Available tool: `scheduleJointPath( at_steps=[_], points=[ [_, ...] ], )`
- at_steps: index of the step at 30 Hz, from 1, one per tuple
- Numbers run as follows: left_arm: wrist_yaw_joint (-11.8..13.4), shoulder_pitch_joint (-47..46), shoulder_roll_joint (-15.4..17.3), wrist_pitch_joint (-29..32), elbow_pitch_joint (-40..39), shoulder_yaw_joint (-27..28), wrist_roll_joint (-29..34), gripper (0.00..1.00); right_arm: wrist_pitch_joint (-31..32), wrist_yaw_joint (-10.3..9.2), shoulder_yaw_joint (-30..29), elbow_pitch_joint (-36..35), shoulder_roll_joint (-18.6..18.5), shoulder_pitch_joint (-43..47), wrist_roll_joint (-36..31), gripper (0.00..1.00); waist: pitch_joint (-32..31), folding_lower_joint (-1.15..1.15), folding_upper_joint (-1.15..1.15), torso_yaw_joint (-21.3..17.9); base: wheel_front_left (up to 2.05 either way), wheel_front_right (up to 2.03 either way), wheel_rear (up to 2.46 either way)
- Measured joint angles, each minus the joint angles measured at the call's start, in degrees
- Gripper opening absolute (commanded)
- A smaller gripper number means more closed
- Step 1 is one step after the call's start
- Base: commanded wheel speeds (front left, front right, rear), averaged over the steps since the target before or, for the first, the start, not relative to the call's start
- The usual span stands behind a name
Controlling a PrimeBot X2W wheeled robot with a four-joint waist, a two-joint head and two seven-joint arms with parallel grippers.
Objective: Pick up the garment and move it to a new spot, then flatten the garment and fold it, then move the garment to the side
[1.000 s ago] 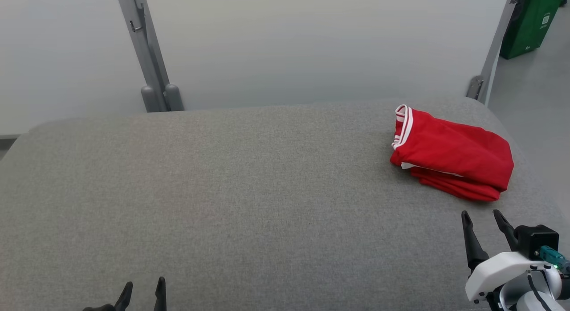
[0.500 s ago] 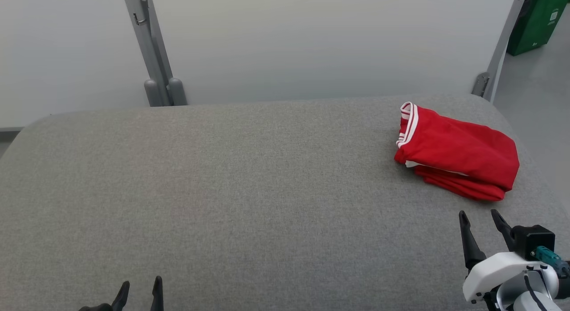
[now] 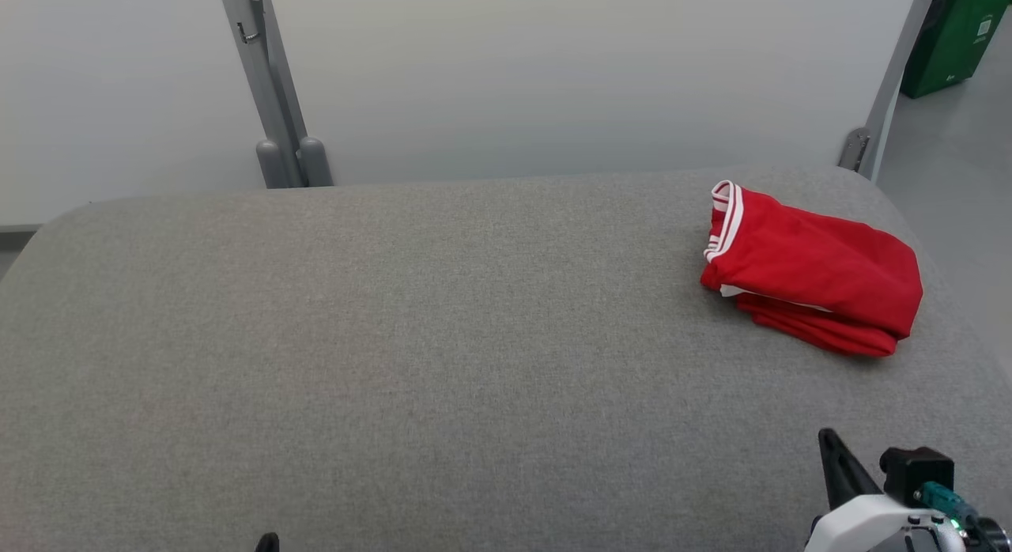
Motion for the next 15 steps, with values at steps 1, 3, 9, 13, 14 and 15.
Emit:
scheduleJointPath(
  at_steps=[1, 3, 9, 13, 14, 15],
  points=[
    [0.00, 0.38, -0.32, 0.07, 0.42, -0.11, -0.01, 0.00, 0.01, 0.01, 0.09, 0.38, 0.49, 0.63, 0.02, 0.00, 0.00, 0.00, 0.00, 0.00, 0.00, 0.00, 0.00],
    [-0.01, 0.54, -0.55, 0.49, 0.81, -0.02, -0.34, 0.00, 0.48, 0.10, -0.13, 0.70, 1.00, 1.04, 0.43, 0.00, 0.03, 0.00, 0.00, -0.01, 0.00, 0.00, 0.00],
    [-0.27, 0.41, -0.58, 1.62, 0.93, 1.36, -4.04, 0.00, 2.01, 0.80, -2.32, 0.86, 1.30, 0.75, 4.12, 0.00, 0.42, 0.00, 0.00, -0.11, 0.00, 0.00, 0.00],
    [-0.70, 0.19, -0.73, 2.67, 0.92, 1.91, -7.19, 0.00, 2.80, 1.52, -3.28, 0.82, 1.70, 0.14, 7.64, 0.00, 0.83, 0.00, 0.00, -0.22, 0.00, 0.00, 0.00],
    [-0.71, 0.13, -0.79, 2.87, 0.92, 2.11, -7.65, 0.00, 3.23, 1.53, -3.50, 0.82, 1.81, 0.13, 8.33, 0.00, 0.90, 0.00, 0.00, -0.24, 0.00, 0.00, 0.00],
    [-0.73, -0.05, -0.87, 3.09, 0.92, 2.35, -8.05, 0.00, 3.37, 1.55, -3.75, 0.81, 1.93, 0.12, 9.06, 0.00, 0.97, 0.00, 0.00, -0.26, 0.00, 0.00, 0.00]
  ],
)
